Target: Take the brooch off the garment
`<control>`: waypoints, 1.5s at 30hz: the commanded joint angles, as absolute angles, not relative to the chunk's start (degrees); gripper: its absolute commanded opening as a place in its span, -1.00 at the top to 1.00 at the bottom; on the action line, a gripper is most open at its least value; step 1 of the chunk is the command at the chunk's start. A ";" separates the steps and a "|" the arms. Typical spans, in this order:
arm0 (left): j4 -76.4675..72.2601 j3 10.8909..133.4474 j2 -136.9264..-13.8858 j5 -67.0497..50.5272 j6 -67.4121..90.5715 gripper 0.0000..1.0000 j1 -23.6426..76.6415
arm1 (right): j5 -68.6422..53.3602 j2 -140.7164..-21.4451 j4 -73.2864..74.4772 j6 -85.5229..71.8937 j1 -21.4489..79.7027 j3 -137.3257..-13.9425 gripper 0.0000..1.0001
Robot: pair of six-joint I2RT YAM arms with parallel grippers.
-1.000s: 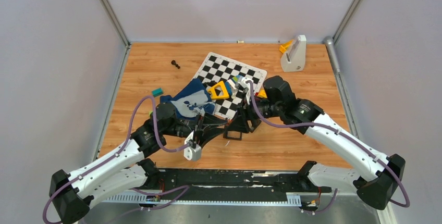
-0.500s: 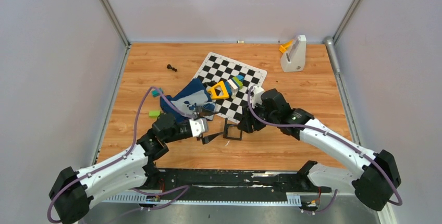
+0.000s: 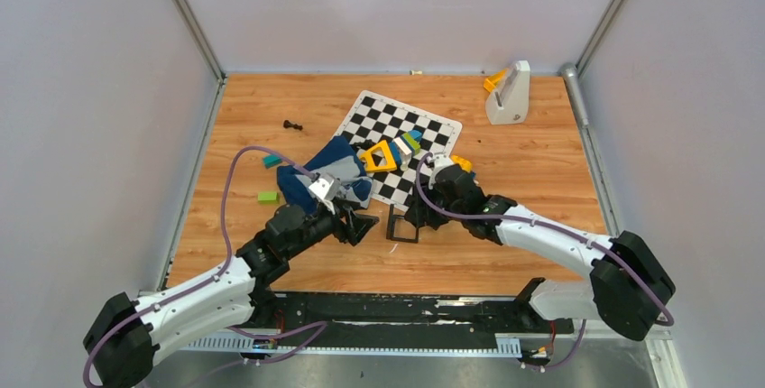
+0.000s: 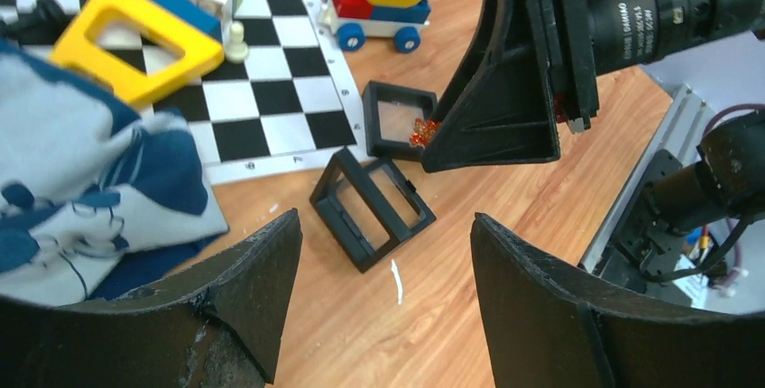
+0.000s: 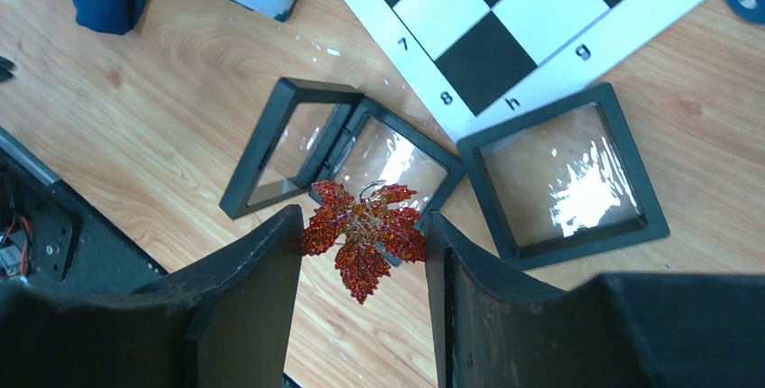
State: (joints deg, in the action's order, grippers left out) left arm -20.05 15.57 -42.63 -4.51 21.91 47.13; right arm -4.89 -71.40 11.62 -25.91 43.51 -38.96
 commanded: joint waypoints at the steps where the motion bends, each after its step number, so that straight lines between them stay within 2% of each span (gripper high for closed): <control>1: -20.03 15.46 -42.51 -0.74 32.91 -0.51 47.20 | 3.03 -73.57 3.70 -29.31 47.00 -39.21 0.26; 7: -17.38 16.48 -44.51 -0.15 35.42 -0.49 47.20 | 9.44 -77.50 2.00 -29.72 51.25 -39.73 0.25; 18: -18.95 16.10 -49.21 -0.20 37.41 -0.39 47.14 | 10.11 -81.03 0.53 -29.52 51.58 -39.55 0.24; 35: -19.41 19.26 -55.55 -1.23 36.97 -0.29 47.11 | 10.55 -83.02 -0.26 -30.15 53.69 -39.27 0.11; 39: -19.47 19.61 -56.67 -1.40 36.82 -0.29 47.04 | 10.69 -82.91 -0.20 -29.98 54.29 -39.13 -0.03; 42: -19.56 20.02 -57.71 -1.48 36.74 -0.29 47.02 | 10.96 -82.97 -0.18 -29.97 54.50 -39.11 -0.24; 45: -19.86 20.33 -58.63 -1.90 36.65 -0.29 47.03 | 11.36 -82.88 -0.24 -29.76 54.51 -39.43 -0.31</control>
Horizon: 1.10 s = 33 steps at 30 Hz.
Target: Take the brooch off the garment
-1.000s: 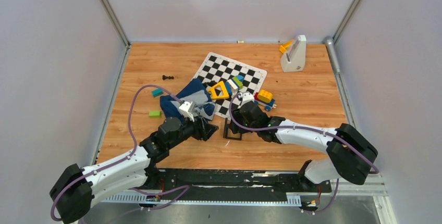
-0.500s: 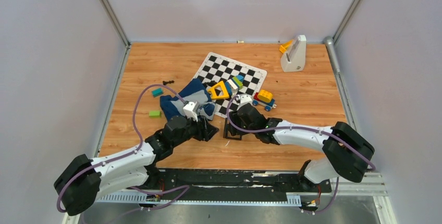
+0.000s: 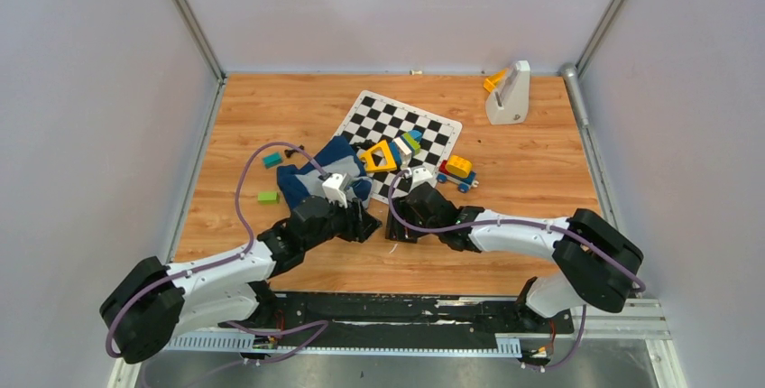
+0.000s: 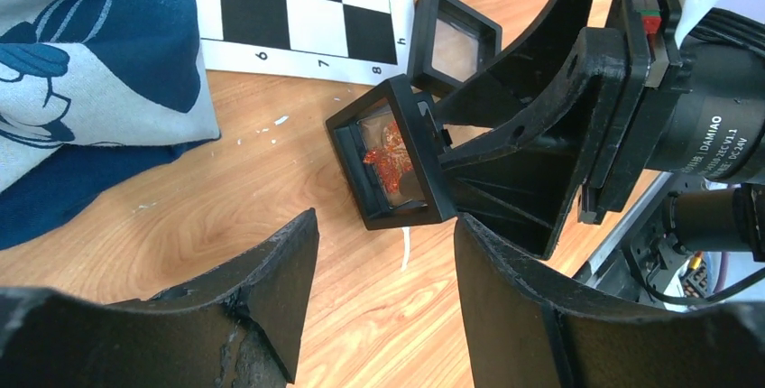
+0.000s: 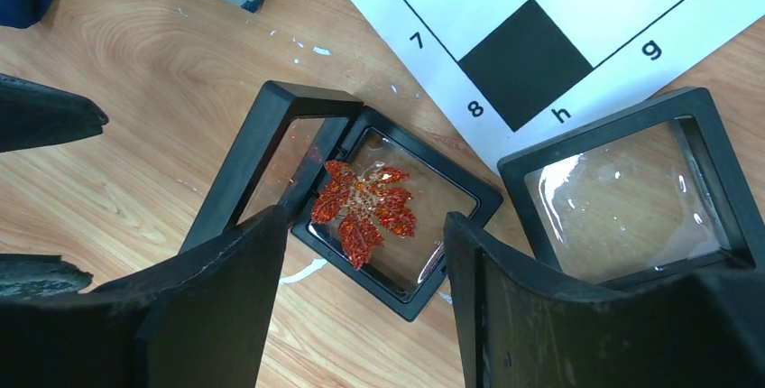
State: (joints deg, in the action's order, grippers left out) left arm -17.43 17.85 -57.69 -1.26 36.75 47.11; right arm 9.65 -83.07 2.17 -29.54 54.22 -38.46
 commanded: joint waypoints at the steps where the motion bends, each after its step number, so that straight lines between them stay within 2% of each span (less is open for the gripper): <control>1: -20.06 20.53 -59.13 -2.12 36.65 -0.29 47.03 | 11.66 -82.73 -0.23 -29.65 54.52 -39.50 -0.32; 5: -20.50 21.05 -61.02 -2.88 36.49 -0.26 47.02 | 12.49 -80.77 2.55 -29.66 54.50 -39.92 -0.32; 14: -22.79 22.46 -66.54 -4.24 36.80 0.05 47.02 | 13.58 -66.12 4.33 -30.12 53.70 -34.51 -0.36; 20: -24.22 24.65 -70.62 -5.44 36.79 0.22 46.98 | 10.01 -63.25 7.38 -33.07 51.15 -31.92 -0.01; 25: -24.80 26.92 -73.82 -7.79 36.42 0.53 46.93 | 7.98 -65.06 7.91 -36.45 49.09 -30.08 0.44; 28: -24.79 28.23 -75.49 -10.12 35.90 0.69 46.93 | 7.44 -67.79 7.87 -37.55 48.21 -30.04 0.53; 33: -24.69 31.57 -80.86 -13.89 35.15 0.76 46.93 | 6.94 -72.93 7.20 -38.53 47.75 -31.30 0.62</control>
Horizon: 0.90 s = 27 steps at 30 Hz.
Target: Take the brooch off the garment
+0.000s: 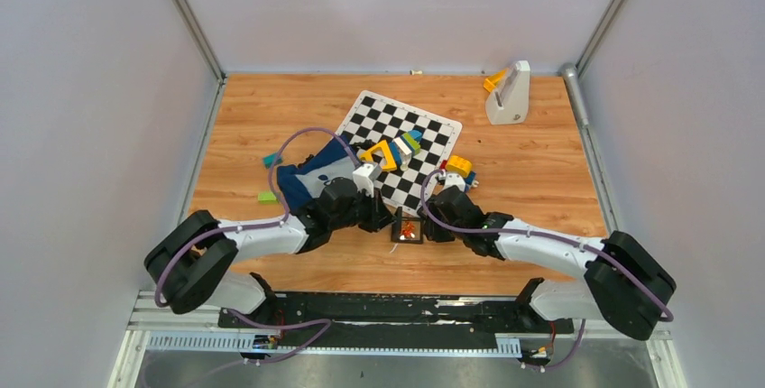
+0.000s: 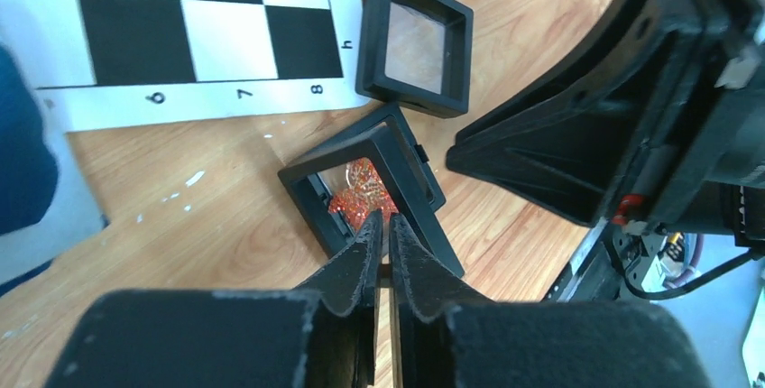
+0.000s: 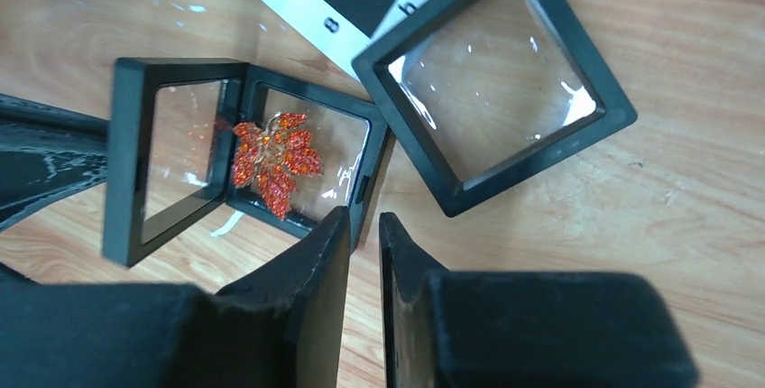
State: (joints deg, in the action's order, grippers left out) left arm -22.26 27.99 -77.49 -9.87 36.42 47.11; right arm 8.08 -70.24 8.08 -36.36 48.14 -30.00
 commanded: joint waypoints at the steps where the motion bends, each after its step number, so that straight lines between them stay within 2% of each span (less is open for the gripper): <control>1: -24.87 32.04 -82.90 -15.12 35.09 0.78 46.93 | 6.68 -73.88 7.03 -38.56 47.73 -31.65 0.63; 5: -26.97 34.72 -89.18 -18.95 35.41 0.83 46.93 | 5.99 -75.96 6.90 -39.07 47.64 -32.69 0.70; 9: -28.91 36.18 -93.70 -20.93 35.55 0.84 46.93 | 6.02 -73.58 7.01 -38.77 47.20 -32.11 0.68; 14: -23.50 39.25 -96.44 -20.02 34.55 0.91 47.25 | 4.28 -70.61 8.30 -38.45 45.34 -31.53 0.67; 21: -17.22 38.10 -89.06 -13.94 33.82 0.93 47.55 | 6.04 -62.17 12.72 -37.64 44.21 -31.74 0.40; 27: -10.68 38.33 -80.94 -11.18 32.40 0.91 47.48 | 1.91 -59.51 13.40 -35.88 44.21 -33.57 0.36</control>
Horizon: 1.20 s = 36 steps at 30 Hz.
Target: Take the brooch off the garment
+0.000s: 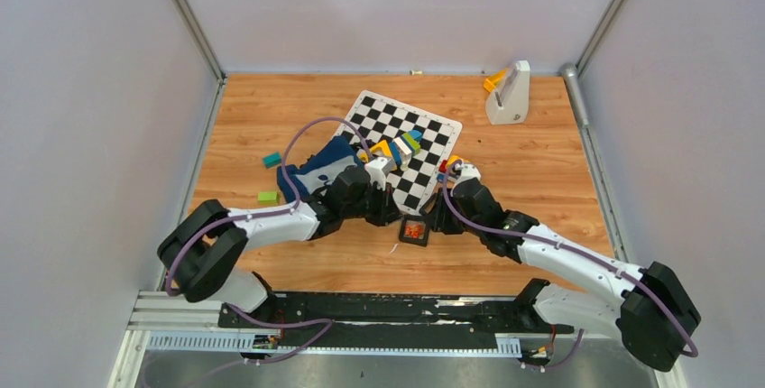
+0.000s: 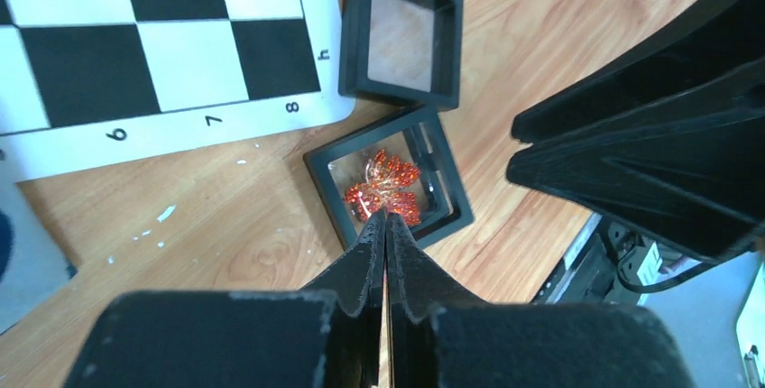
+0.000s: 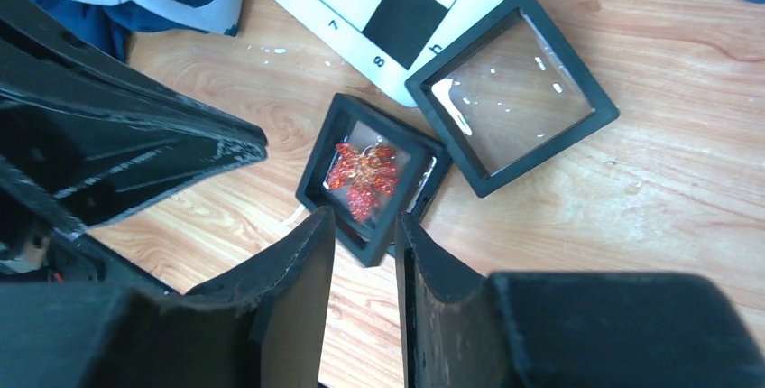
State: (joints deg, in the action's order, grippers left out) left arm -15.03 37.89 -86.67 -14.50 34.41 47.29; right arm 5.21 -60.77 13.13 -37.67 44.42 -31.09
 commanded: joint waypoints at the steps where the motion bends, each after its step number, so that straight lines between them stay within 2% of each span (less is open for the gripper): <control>1: -9.65 38.43 -79.23 -10.42 32.20 0.91 47.43 | 1.09 -60.07 13.22 -35.71 44.21 -33.84 0.36; 3: -6.38 38.82 -76.46 -8.00 31.16 0.89 47.16 | 0.96 -61.88 13.18 -35.68 44.21 -34.42 0.36; 5: -2.18 39.47 -73.82 -5.01 30.16 0.74 46.43 | 0.96 -64.10 13.03 -35.75 44.21 -34.38 0.34; 9: 11.01 41.11 -67.92 4.68 28.19 0.20 44.62 | 2.12 -70.26 13.01 -36.96 44.21 -34.45 0.32; 10: 12.63 41.38 -67.01 8.66 27.79 0.01 44.11 | 2.77 -71.51 13.01 -37.52 44.21 -34.43 0.32; 11: 15.59 41.75 -65.09 10.48 27.61 -0.07 43.85 | 3.47 -72.56 13.01 -37.98 44.21 -34.31 0.32; 12: 16.85 41.88 -64.14 13.21 27.29 -0.23 43.29 | 4.42 -73.13 13.08 -38.41 44.13 -34.14 0.32; 14: 19.45 42.14 -61.18 14.89 26.96 -0.34 41.51 | 5.57 -73.43 13.26 -39.00 43.83 -33.85 0.32; 21: 23.15 40.85 -56.89 16.20 27.48 -0.57 33.57 | 8.36 -69.27 15.70 -39.38 41.06 -32.33 0.40; 25: 23.82 40.27 -57.74 19.99 28.95 -0.63 30.43 | 8.67 -66.67 19.06 -39.78 38.01 -32.57 0.37; 29: 21.18 40.29 -60.34 18.10 28.59 -0.65 27.93 | 9.46 -62.05 21.53 -38.82 37.62 -33.45 0.18; 32: 19.08 41.51 -63.52 16.79 27.92 -0.64 26.92 | 9.29 -58.98 22.92 -37.09 37.53 -34.65 -0.07; 36: 17.23 42.86 -67.62 14.78 26.62 -0.52 25.66 | 1.66 -57.65 21.66 -33.97 37.61 -36.26 -0.22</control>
State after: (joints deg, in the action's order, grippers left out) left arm 20.80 40.14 -64.79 16.47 27.94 26.76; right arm 7.11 -58.87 22.15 -37.54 37.67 -32.99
